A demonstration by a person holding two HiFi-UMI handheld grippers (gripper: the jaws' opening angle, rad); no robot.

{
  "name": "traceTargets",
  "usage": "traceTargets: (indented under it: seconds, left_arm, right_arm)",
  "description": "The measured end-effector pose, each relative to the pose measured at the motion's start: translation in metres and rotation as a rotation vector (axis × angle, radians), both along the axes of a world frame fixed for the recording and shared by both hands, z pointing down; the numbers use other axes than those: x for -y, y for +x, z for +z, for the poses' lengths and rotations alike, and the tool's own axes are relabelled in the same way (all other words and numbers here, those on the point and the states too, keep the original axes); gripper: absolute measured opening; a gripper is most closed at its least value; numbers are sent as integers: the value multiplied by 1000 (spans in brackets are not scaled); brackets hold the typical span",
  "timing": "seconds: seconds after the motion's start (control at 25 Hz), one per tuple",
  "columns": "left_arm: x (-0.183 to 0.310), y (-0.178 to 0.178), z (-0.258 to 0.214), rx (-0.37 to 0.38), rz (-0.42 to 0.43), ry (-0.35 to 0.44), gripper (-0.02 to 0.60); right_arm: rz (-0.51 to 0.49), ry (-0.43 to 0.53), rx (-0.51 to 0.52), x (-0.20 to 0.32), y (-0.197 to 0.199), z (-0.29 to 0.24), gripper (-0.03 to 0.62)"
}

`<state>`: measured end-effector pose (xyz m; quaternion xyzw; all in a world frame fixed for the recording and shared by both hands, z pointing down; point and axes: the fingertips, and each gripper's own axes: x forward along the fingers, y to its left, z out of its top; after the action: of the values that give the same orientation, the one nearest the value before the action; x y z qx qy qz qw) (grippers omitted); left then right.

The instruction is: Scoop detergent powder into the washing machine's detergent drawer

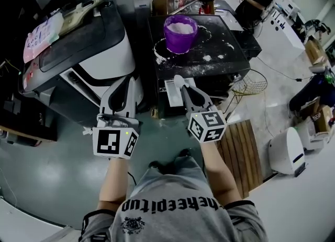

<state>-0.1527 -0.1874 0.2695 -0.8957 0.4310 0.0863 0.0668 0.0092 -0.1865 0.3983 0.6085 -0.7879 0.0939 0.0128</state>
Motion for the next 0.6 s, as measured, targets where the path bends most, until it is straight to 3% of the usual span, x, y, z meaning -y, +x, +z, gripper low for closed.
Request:
traceTargets:
  seconds: [0.28, 0.6]
  left_arm:
    - [-10, -9, -7, -11, 21, 14, 5]
    - [-24, -13, -15, -18, 45, 35, 5]
  right_arm:
    - [41, 99, 14, -19, -1, -38, 5]
    - [76, 193, -43, -41, -4, -73, 5]
